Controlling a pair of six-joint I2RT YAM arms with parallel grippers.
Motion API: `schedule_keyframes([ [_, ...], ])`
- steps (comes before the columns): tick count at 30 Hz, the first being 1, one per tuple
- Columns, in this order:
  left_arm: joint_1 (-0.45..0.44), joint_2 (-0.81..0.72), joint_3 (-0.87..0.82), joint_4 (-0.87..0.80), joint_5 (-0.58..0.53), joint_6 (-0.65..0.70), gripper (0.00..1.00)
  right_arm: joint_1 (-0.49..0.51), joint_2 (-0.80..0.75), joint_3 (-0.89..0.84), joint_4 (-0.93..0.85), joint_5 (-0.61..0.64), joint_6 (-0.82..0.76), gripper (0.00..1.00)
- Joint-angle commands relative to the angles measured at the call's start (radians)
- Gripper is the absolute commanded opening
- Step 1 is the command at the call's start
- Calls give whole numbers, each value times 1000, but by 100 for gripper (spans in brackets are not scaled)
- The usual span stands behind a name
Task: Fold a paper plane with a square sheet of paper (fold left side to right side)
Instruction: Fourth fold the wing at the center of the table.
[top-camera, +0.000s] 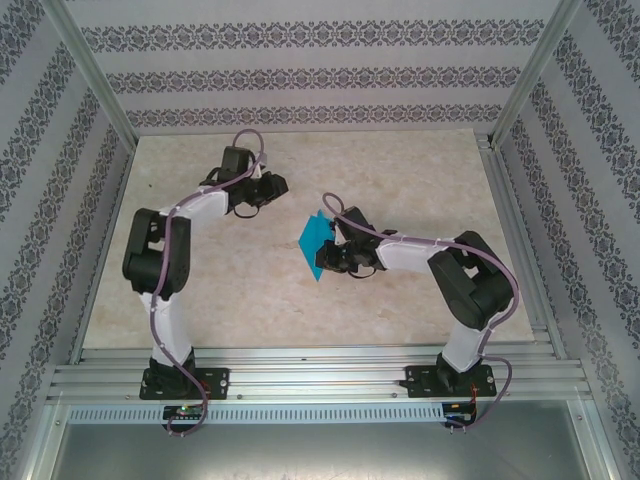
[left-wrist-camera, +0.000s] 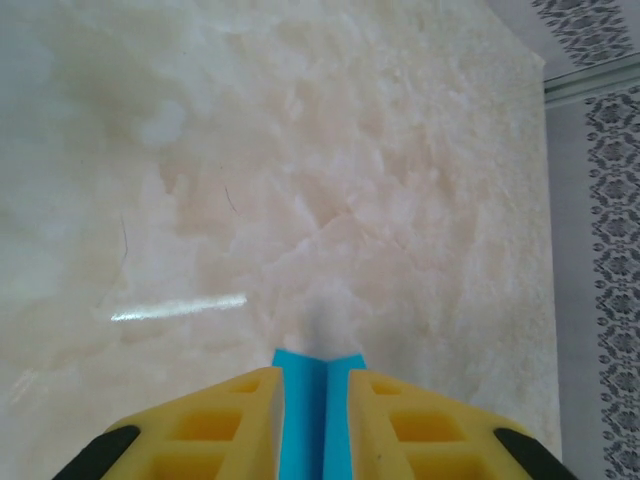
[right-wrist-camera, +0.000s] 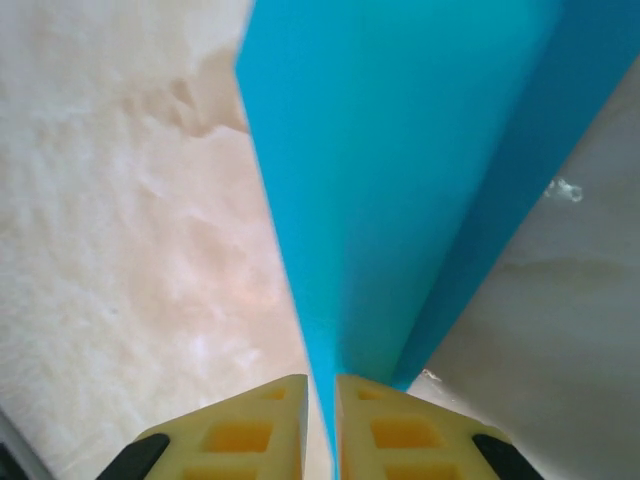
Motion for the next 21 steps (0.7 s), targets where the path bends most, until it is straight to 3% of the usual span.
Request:
schedule_keyframes([
  [1,-14,-122,-155,43,8,45,25,-31,-75,-3,30,-79,-13,16],
  [4,-40,-209,-301,74,21,34,25,-69,-98,2,35,-95,-17,16],
  [10,-180,-279,-496,190,24,-60,24,-122,-52,74,29,-120,-40,15],
  [15,-297,-212,-496,268,-7,-127,24,-135,3,128,50,-133,-29,15],
  [21,-339,-105,-443,269,-35,-151,23,-138,38,148,62,-122,2,14],
])
